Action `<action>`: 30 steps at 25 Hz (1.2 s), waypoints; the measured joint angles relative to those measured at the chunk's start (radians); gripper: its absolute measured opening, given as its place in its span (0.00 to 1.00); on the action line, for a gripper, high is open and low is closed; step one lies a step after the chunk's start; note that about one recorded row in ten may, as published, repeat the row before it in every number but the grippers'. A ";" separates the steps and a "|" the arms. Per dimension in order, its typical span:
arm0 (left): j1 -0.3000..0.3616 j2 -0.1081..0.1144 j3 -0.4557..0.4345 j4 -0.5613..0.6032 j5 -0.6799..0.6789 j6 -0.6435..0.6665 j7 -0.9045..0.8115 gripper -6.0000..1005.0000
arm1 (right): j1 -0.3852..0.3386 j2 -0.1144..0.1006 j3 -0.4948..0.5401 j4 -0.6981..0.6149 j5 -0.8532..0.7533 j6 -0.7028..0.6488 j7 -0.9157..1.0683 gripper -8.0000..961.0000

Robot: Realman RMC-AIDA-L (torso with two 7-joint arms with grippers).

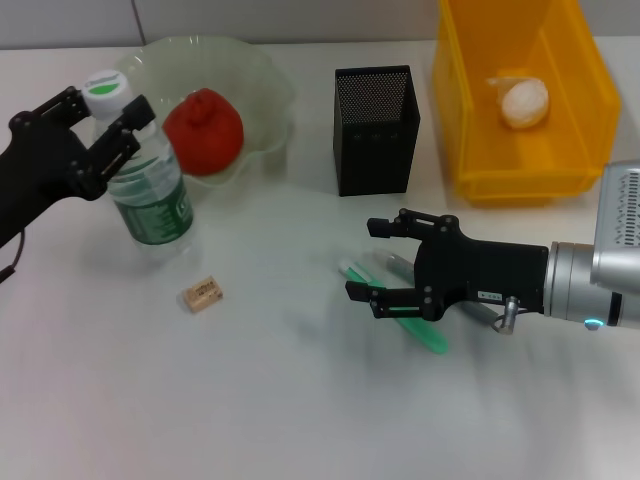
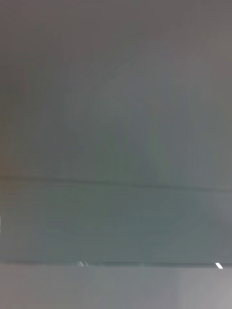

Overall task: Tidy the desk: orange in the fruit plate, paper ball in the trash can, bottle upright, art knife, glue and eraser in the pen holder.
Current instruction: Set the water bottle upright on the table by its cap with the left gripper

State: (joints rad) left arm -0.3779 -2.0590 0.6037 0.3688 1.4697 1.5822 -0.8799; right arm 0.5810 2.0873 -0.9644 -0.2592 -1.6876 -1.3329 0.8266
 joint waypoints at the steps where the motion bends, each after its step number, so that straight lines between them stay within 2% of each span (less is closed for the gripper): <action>1: 0.006 0.001 -0.003 0.006 0.000 -0.022 0.000 0.51 | 0.000 0.000 0.000 0.000 0.000 0.003 0.000 0.87; 10: 0.037 0.011 -0.061 0.013 0.000 -0.057 0.008 0.51 | 0.000 0.000 0.002 0.000 0.003 0.007 0.000 0.87; 18: 0.036 -0.006 -0.071 0.001 0.000 -0.101 0.059 0.52 | 0.000 0.000 0.001 -0.001 0.004 0.006 0.000 0.87; 30: 0.021 -0.010 -0.078 -0.019 -0.001 -0.128 0.106 0.53 | 0.000 0.000 0.001 -0.005 0.006 0.006 0.000 0.87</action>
State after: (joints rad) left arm -0.3565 -2.0693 0.5261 0.3498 1.4685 1.4538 -0.7738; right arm 0.5815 2.0877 -0.9633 -0.2637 -1.6811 -1.3268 0.8266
